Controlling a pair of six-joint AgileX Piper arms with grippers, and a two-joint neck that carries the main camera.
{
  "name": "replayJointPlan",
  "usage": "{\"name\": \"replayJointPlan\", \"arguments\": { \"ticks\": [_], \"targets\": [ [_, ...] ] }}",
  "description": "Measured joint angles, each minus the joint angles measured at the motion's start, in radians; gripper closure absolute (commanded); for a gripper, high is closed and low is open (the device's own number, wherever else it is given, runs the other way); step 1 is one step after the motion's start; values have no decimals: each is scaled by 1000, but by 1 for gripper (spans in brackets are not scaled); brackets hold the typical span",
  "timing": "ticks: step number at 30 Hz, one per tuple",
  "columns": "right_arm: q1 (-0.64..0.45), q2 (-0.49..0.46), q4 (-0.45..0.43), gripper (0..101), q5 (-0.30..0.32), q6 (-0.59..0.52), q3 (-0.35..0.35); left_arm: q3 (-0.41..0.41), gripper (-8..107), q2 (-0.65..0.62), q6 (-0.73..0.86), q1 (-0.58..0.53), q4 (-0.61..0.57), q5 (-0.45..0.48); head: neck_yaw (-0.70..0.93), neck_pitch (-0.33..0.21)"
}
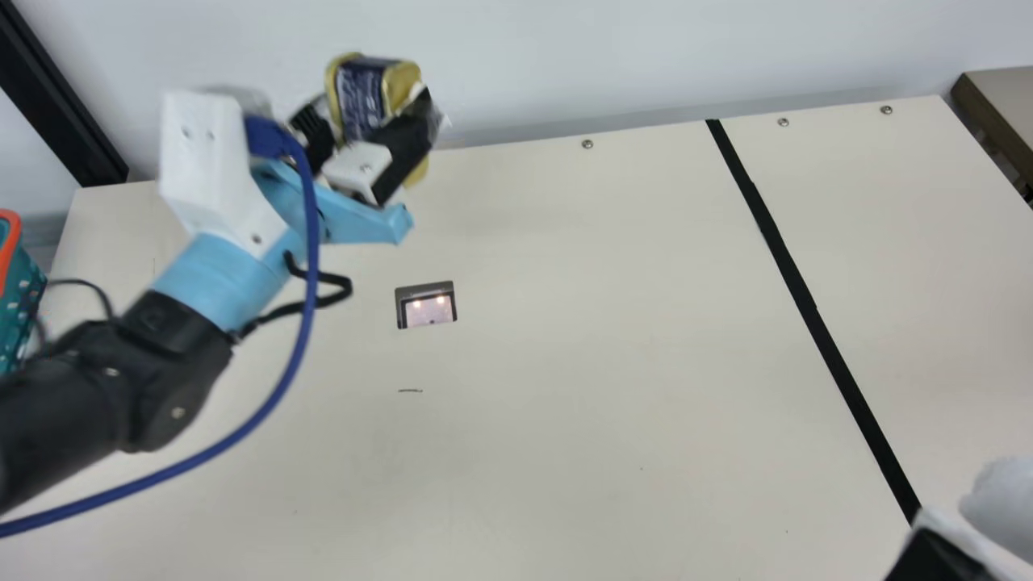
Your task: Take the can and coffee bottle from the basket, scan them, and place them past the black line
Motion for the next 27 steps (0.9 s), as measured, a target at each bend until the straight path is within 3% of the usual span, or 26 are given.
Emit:
{"name": "replayJointPlan", "arguments": {
  "ticks": [4, 7, 17, 22, 27],
  "targets": [
    [0, 0, 0, 0, 0, 0, 0, -16, 89, -77, 5, 2, 2, 154, 0, 0],
    [0, 0, 0, 0, 0, 0, 0, -16, 89, -81, 7, 2, 2, 217, 0, 0],
    [0, 0, 0, 0, 0, 0, 0, -28, 89, -101, 19, -2, -32, 277, 0, 0],
    [0, 0, 0, 0, 0, 0, 0, -69, 89, -146, 25, 0, -55, 429, 0, 0],
    [0, 0, 0, 0, 0, 0, 0, -131, 89, -181, 17, -7, -39, 649, 0, 5]
  ]
}}
